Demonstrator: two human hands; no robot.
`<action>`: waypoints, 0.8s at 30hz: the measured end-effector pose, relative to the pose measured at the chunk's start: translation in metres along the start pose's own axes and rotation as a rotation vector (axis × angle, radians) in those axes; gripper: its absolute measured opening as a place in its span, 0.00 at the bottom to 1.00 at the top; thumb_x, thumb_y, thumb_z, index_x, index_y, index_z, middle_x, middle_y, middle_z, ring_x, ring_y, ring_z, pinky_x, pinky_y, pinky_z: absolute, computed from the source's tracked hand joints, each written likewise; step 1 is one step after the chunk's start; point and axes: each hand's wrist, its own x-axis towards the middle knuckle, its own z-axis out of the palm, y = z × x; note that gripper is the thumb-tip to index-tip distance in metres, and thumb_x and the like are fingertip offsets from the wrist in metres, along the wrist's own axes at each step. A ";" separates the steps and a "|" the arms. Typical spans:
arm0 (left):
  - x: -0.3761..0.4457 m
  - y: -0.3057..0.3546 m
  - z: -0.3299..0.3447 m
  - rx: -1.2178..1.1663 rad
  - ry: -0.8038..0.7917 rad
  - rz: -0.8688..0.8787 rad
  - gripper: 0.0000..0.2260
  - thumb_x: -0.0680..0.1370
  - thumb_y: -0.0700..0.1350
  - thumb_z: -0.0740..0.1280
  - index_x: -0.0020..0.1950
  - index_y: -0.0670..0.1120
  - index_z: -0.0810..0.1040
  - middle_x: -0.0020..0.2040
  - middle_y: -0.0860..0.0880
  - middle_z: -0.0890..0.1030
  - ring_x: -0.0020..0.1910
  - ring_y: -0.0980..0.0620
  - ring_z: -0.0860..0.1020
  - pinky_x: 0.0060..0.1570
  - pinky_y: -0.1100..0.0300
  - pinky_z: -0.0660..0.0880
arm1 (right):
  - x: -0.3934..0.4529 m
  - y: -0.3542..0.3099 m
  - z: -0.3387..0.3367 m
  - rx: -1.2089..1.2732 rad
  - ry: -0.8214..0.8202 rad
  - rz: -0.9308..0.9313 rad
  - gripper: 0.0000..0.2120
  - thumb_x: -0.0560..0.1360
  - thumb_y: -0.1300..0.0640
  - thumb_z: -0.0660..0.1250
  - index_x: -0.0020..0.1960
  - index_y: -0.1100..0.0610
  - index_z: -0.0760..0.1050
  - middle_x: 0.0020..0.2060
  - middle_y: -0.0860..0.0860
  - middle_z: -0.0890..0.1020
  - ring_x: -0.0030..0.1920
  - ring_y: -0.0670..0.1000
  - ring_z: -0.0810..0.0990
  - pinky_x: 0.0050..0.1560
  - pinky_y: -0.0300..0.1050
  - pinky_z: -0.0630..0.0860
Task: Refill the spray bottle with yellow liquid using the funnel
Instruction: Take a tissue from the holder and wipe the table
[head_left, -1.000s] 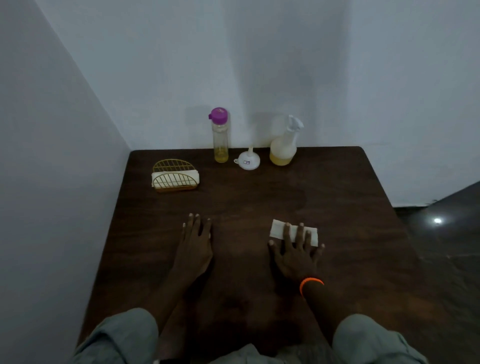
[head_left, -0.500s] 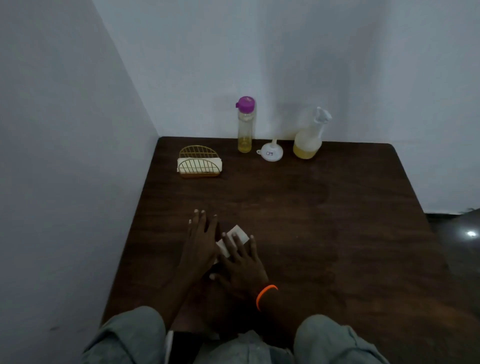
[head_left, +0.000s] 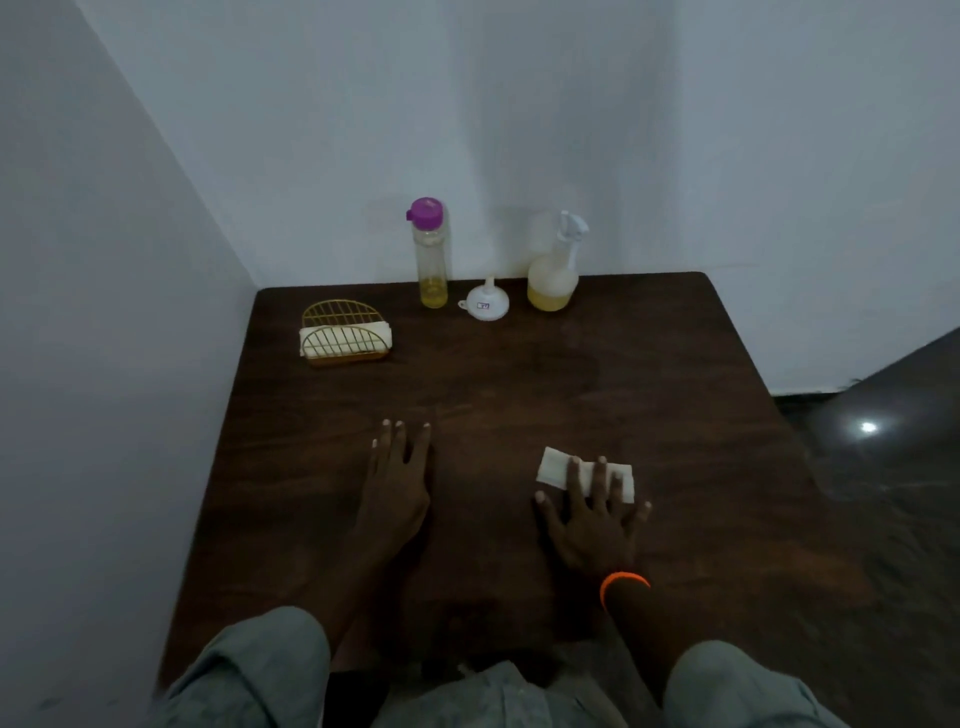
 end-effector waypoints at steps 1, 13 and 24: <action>0.000 0.001 0.000 -0.004 0.005 0.008 0.38 0.70 0.36 0.61 0.81 0.45 0.55 0.78 0.33 0.59 0.79 0.35 0.50 0.77 0.40 0.53 | -0.002 0.000 0.000 0.018 0.003 0.021 0.40 0.74 0.24 0.42 0.79 0.40 0.36 0.81 0.52 0.38 0.80 0.59 0.39 0.73 0.73 0.38; -0.034 -0.002 0.001 0.008 -0.046 -0.043 0.36 0.74 0.55 0.57 0.80 0.42 0.56 0.78 0.33 0.59 0.79 0.34 0.51 0.76 0.39 0.54 | -0.044 -0.091 0.049 -0.116 -0.066 -0.489 0.43 0.73 0.24 0.46 0.81 0.46 0.45 0.81 0.57 0.43 0.79 0.65 0.42 0.70 0.76 0.40; -0.065 0.010 0.005 0.074 -0.076 -0.114 0.31 0.77 0.51 0.50 0.79 0.38 0.60 0.79 0.38 0.60 0.79 0.38 0.55 0.76 0.43 0.58 | -0.051 -0.041 0.046 -0.277 0.008 -0.778 0.38 0.76 0.26 0.47 0.80 0.44 0.52 0.81 0.52 0.51 0.80 0.59 0.52 0.70 0.77 0.47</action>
